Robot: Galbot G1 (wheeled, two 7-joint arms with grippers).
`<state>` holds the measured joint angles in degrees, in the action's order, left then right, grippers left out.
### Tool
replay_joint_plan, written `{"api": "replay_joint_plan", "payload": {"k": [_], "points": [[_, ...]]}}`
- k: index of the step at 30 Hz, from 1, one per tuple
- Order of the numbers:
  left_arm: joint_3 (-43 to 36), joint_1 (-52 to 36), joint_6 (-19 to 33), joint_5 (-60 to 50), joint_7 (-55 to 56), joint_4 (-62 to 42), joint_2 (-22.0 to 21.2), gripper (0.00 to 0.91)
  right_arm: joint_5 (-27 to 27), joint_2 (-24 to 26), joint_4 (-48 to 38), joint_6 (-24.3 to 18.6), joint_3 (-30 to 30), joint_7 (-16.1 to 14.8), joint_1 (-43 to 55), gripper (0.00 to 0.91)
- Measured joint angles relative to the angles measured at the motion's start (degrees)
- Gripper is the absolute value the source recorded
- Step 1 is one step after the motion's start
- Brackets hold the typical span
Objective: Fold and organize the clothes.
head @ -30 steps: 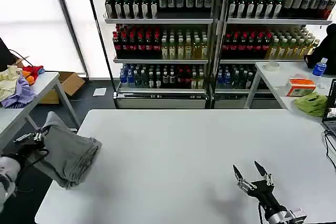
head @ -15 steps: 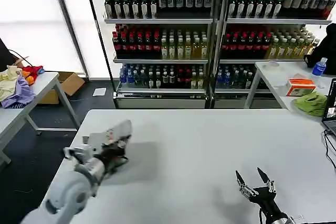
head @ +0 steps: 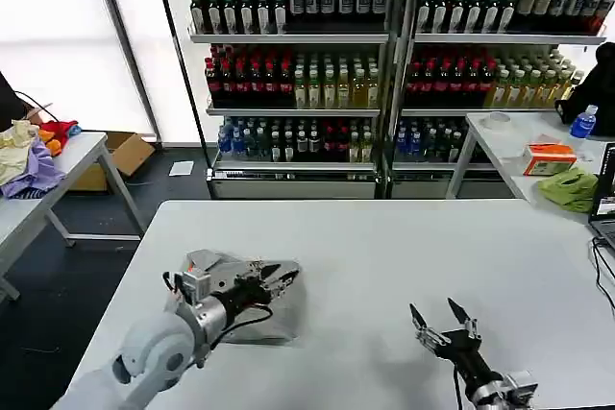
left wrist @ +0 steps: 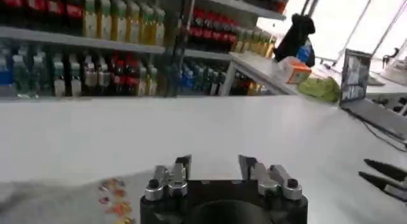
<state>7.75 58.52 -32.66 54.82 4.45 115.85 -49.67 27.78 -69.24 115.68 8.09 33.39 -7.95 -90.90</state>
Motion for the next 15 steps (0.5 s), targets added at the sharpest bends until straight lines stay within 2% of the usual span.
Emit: {"api": "replay_joint_plan", "payload": {"k": [8, 15], "points": [[11.5, 2.93, 2.21, -2.57, -3.22, -0.77, 1.85, 0.907, 4.77, 0.41, -2.21, 8.52, -13.41, 6.6, 11.4, 0.907], [20.41, 7.77, 5.54, -8.37, -5.22, -1.21, 1.37, 0.907, 9.68, -0.29, -6.0, 15.28, -25.89, 13.1, 22.36, 0.907]]}}
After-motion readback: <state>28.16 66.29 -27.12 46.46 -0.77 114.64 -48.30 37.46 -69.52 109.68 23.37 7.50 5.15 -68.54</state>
